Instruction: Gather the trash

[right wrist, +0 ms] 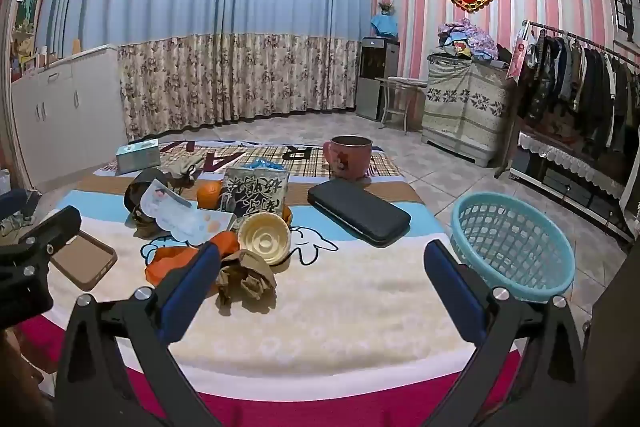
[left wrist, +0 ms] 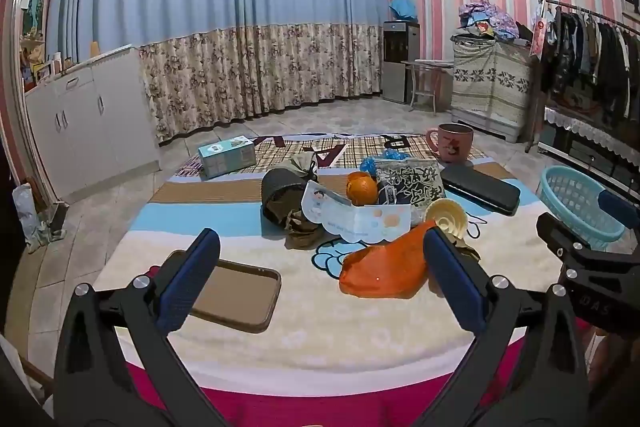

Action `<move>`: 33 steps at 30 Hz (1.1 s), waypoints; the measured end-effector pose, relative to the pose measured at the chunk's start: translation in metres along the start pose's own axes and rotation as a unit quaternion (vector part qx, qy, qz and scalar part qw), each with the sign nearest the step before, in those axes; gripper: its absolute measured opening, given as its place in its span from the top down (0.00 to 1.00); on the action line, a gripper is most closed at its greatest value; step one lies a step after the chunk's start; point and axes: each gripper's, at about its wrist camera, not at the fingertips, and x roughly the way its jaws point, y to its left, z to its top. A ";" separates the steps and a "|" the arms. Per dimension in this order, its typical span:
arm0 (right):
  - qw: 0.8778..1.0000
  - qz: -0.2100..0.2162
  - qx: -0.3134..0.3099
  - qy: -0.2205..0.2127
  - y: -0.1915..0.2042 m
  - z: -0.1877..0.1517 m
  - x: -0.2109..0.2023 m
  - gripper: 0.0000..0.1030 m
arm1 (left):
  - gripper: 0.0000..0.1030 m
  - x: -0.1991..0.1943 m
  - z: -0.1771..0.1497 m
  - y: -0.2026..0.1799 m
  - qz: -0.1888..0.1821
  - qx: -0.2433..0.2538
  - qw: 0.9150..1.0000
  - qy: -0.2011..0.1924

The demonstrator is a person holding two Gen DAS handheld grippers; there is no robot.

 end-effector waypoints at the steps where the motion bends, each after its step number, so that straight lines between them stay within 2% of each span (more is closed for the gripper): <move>1: 1.000 0.000 0.000 -0.001 0.000 0.000 0.000 0.04 | 0.05 0.000 0.000 0.000 0.000 0.000 1.000 -0.001; 9: 1.000 -0.002 0.001 -0.014 0.001 0.003 -0.006 0.04 | 0.05 0.002 0.006 0.002 -0.001 0.002 1.000 0.000; 33: 1.000 0.000 0.005 -0.015 -0.002 0.003 -0.002 0.04 | 0.05 -0.005 0.001 0.001 0.003 -0.002 1.000 -0.009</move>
